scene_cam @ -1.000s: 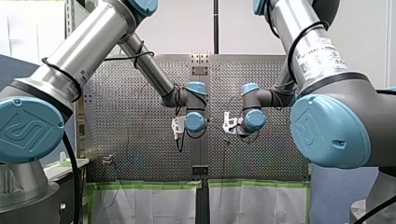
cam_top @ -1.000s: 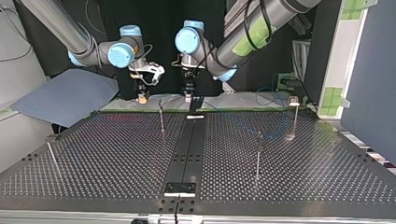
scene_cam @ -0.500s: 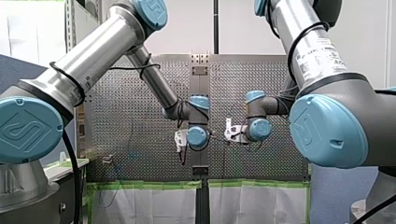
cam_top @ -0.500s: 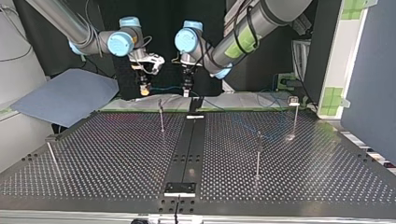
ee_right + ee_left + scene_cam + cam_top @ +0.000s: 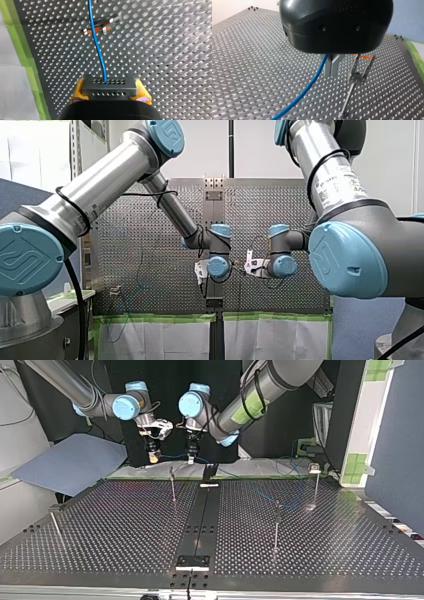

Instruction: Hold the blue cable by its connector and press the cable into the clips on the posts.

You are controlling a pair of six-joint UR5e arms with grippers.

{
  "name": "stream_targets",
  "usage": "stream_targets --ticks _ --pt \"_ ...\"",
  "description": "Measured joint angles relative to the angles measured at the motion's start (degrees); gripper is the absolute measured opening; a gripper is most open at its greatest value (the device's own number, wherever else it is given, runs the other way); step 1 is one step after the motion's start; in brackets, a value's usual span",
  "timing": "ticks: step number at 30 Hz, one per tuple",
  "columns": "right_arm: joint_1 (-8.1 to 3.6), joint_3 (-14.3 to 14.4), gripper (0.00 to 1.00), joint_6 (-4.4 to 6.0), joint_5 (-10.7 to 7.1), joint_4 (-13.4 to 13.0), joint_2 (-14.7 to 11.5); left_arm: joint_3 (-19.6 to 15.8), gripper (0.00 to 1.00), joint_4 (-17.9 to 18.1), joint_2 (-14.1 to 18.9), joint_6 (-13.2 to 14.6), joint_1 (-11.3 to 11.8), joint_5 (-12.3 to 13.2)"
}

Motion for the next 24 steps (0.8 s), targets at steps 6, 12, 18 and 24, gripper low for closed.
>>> stream_targets --ticks 6,12,18,24 --pt "-0.66 0.00 0.00 0.22 -0.24 -0.34 0.67 1.44 0.00 0.53 -2.29 -1.42 -0.34 0.31" --pt "-2.75 0.00 0.00 0.61 -0.71 -0.62 0.95 1.56 0.00 1.35 -4.20 -2.38 -0.30 0.85" --pt "-4.15 -0.01 0.00 0.99 -1.95 -1.85 2.38 1.58 0.00 1.85 -4.67 -2.58 -0.11 0.76" --pt "-5.01 -0.18 0.00 1.03 -2.60 -2.80 3.60 1.74 0.00 2.79 -6.07 -2.58 -0.05 0.87"
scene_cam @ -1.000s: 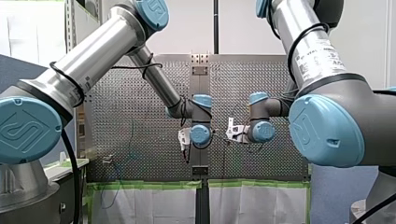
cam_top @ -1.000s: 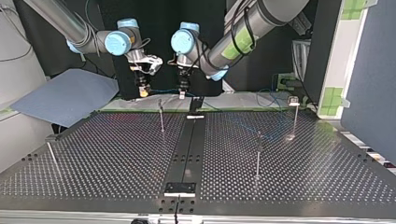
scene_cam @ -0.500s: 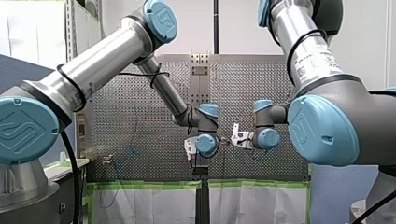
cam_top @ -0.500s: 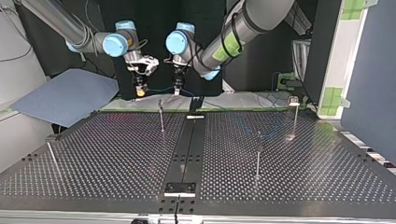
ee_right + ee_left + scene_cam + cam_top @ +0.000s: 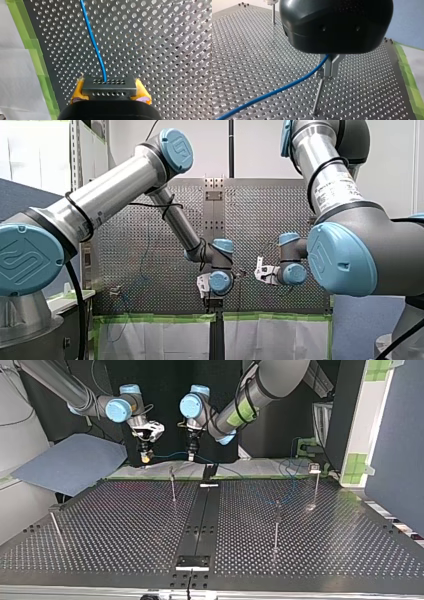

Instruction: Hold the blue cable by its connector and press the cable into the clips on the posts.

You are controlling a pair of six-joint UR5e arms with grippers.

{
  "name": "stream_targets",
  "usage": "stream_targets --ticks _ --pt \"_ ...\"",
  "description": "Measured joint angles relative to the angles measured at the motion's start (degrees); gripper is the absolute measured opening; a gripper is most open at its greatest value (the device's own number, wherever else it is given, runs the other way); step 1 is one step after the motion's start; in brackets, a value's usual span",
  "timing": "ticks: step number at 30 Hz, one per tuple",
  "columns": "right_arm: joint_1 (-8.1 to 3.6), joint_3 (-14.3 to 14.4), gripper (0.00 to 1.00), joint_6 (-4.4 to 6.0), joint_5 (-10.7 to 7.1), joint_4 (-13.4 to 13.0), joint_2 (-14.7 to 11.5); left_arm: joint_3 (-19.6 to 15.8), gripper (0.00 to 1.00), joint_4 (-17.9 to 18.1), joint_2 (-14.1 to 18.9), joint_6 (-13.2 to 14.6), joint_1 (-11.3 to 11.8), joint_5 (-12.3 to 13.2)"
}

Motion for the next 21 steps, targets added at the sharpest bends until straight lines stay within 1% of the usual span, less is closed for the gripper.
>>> stream_targets --ticks 6,9,12,16,21 --pt "-0.93 -0.87 0.00 0.09 -0.79 -0.23 0.26 1.53 0.00 0.59 -0.39 -0.02 -0.13 -0.51" --pt "-1.50 -1.38 0.00 0.30 -1.62 -0.42 0.29 2.35 0.00 0.62 -0.49 -0.02 -0.14 -0.61" --pt "-2.12 -1.66 0.00 0.66 -2.26 -0.91 0.35 3.18 0.00 0.63 -1.14 -0.07 -0.13 -0.12" --pt "-3.25 -2.00 0.00 1.08 -2.80 -1.28 0.38 4.12 0.00 0.64 -2.40 -0.22 -0.09 0.72" --pt "-4.63 -2.50 0.00 1.40 -3.83 -1.27 0.41 4.73 0.00 0.66 -2.78 -0.27 -0.01 1.15"
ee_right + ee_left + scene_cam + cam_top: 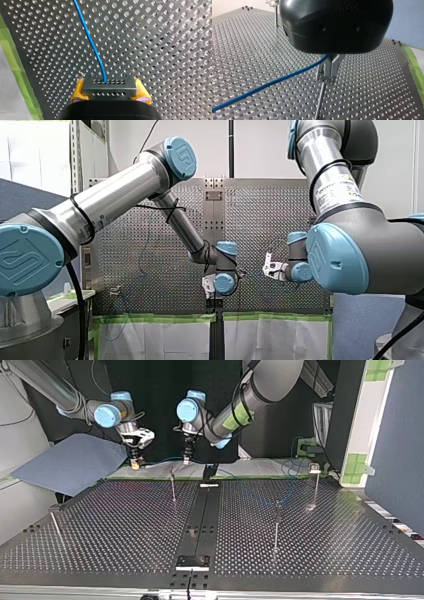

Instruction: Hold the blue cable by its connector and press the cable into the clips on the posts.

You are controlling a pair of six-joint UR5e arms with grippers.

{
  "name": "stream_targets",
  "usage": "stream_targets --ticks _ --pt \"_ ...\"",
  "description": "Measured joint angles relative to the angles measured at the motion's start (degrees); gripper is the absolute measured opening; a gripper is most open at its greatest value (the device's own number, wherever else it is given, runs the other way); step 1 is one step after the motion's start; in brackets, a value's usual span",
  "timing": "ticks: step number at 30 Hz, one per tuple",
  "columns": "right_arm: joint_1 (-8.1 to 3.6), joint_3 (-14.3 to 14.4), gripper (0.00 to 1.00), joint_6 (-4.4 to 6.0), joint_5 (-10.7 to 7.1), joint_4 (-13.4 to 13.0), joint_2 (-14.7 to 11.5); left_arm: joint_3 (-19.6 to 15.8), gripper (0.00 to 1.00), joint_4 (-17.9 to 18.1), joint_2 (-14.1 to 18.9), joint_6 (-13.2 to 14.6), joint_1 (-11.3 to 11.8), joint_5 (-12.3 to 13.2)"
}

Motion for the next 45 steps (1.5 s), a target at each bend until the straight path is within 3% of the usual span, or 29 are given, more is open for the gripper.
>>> stream_targets --ticks 8,19,26,31,45 --pt "-1.75 -0.70 0.00 0.39 -2.45 0.19 0.13 0.25 0.00 0.05 -0.05 0.03 0.19 -0.01" --pt "-2.24 -2.08 0.00 1.23 -4.77 0.76 0.71 2.65 0.00 -0.04 -0.20 0.03 0.37 3.36" --pt "-2.72 -3.47 0.00 0.38 -4.94 2.52 2.49 6.04 0.00 -2.72 -3.34 0.33 0.54 3.93" --pt "-3.27 -4.18 0.00 0.32 -5.35 2.94 2.68 8.46 0.00 -4.05 -5.39 0.16 0.70 4.03" --pt "-3.74 -5.14 0.00 0.29 -7.42 3.03 2.71 9.17 0.00 -3.71 -5.64 -0.30 1.25 5.04"
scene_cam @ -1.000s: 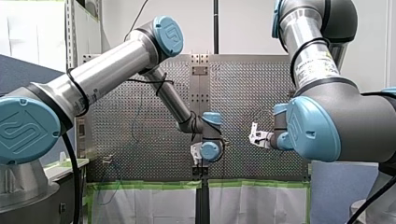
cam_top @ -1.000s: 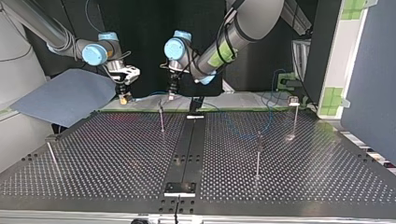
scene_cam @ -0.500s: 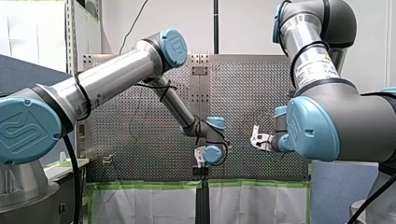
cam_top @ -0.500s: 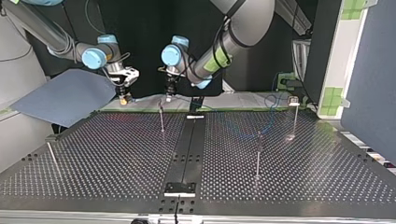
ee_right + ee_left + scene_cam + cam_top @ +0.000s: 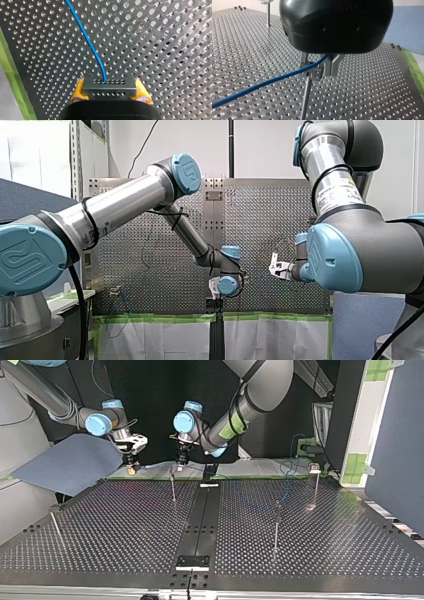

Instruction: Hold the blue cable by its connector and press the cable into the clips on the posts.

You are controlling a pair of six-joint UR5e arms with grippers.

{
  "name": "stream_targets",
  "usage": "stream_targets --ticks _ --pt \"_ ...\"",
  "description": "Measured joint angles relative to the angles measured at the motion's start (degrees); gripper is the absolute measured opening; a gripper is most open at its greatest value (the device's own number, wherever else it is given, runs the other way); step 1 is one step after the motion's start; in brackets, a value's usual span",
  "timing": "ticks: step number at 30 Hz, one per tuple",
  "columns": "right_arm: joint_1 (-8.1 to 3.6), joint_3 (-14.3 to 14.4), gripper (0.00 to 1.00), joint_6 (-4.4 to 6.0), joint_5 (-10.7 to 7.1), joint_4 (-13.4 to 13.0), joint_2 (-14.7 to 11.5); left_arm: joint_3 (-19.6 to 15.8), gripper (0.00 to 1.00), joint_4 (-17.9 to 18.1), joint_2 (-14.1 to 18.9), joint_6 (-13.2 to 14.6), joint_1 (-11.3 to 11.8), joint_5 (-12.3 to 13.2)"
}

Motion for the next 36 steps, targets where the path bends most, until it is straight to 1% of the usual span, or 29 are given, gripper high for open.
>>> stream_targets --ticks 5,15,24,30,36 --pt "-0.02 -0.37 0.00 -0.07 -0.32 0.11 0.00 0.01 0.00 0.05 0.06 0.68 -0.21 -0.13" --pt "0.12 -0.76 0.00 -0.17 -0.41 0.29 -0.01 0.01 0.00 -0.72 0.35 0.43 0.30 -0.10" --pt "0.30 -0.99 0.00 -0.25 -0.43 0.34 0.00 0.01 0.00 -1.79 2.20 0.29 0.33 0.08" --pt "0.24 -1.17 0.00 -0.27 -0.48 0.45 0.00 0.01 0.00 -1.26 2.47 -0.26 0.52 0.40" --pt "0.17 -1.23 0.00 -0.27 -0.47 0.47 0.01 0.01 0.00 0.22 2.45 -1.38 1.18 0.64"
